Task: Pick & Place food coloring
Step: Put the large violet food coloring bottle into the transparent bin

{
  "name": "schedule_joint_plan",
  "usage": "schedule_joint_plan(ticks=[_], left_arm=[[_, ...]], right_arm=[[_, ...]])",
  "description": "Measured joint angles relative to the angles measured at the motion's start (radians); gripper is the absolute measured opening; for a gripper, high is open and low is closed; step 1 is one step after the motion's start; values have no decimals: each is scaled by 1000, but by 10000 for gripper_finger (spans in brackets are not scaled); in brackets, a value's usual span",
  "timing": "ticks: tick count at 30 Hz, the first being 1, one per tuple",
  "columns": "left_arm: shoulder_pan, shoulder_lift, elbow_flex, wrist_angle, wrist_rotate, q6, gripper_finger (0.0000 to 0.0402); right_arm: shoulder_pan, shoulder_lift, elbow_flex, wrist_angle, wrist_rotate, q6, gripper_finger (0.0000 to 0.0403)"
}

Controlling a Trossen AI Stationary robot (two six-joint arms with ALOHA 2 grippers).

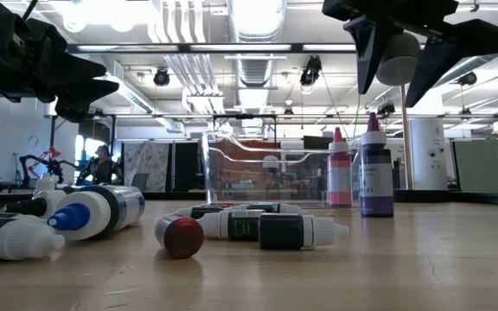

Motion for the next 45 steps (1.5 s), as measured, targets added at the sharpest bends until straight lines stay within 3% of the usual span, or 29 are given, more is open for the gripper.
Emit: schedule_joint_plan(ticks=[13,45], left_arm=[[0,0,0,0,0,0,172],[0,0,0,0,0,0,172]], right_arm=[[-2,15,0,38,-96,57,281],[-27,26,0,79,-94,30,281]])
